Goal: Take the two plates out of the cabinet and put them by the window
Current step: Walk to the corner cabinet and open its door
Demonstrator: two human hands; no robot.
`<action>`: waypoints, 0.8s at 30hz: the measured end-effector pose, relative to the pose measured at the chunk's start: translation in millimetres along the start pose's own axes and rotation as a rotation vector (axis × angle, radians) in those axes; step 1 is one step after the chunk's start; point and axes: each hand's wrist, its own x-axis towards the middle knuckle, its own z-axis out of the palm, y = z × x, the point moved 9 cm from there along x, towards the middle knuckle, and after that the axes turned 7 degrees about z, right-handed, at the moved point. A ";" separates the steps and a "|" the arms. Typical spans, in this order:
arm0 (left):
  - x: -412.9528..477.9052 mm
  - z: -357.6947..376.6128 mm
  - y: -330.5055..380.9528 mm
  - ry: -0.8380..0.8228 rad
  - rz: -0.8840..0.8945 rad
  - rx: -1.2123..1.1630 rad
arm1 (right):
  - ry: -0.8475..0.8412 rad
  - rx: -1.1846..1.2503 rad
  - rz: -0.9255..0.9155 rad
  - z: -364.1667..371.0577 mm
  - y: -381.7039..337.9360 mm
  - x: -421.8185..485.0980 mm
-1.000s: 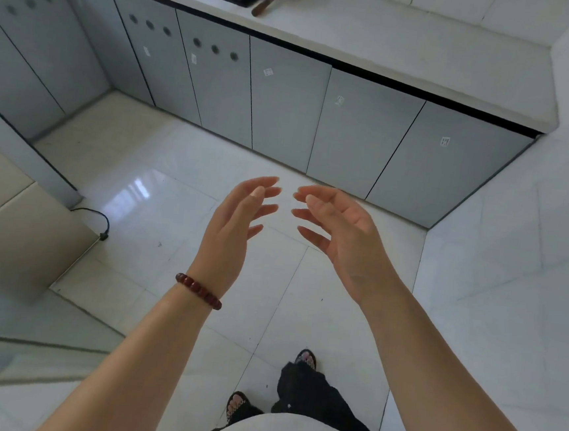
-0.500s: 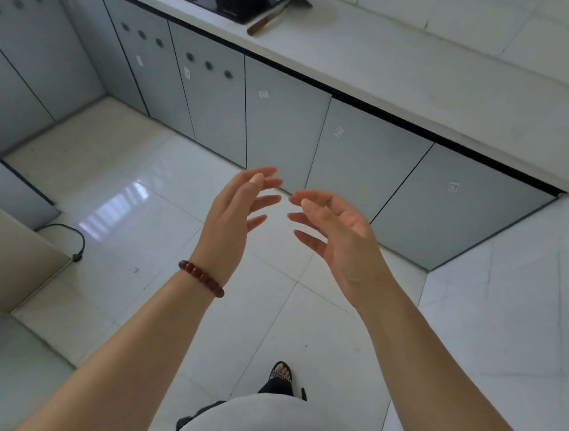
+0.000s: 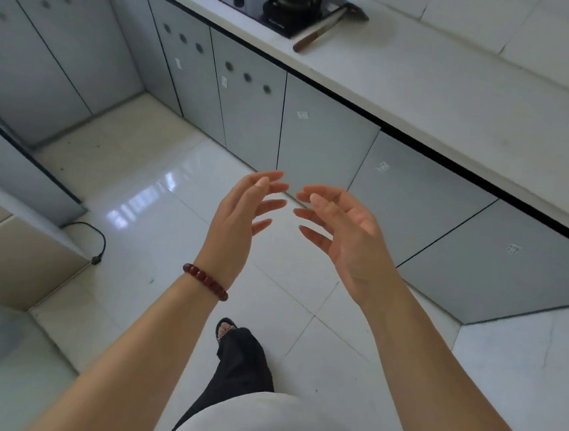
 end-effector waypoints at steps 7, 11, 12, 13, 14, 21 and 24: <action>115.3 -56.5 23.5 0.002 0.057 0.076 | -0.068 0.007 -0.015 48.7 -40.6 113.8; 161.4 -91.0 28.6 0.029 0.062 0.099 | -0.091 0.020 -0.019 75.8 -52.6 167.2; 170.3 -98.9 28.2 0.041 0.055 0.097 | -0.097 0.021 -0.011 82.1 -53.8 179.0; 179.1 -106.5 27.6 0.053 0.047 0.090 | -0.105 0.019 -0.004 88.6 -55.3 190.6; 187.5 -114.0 26.5 0.067 0.039 0.079 | -0.116 0.015 0.002 94.9 -56.8 201.9; 253.1 -157.6 20.5 0.158 0.018 0.045 | -0.214 -0.006 0.031 132.1 -71.2 286.4; 293.2 -176.1 21.9 0.200 0.022 0.057 | -0.273 -0.029 0.040 148.1 -82.1 331.1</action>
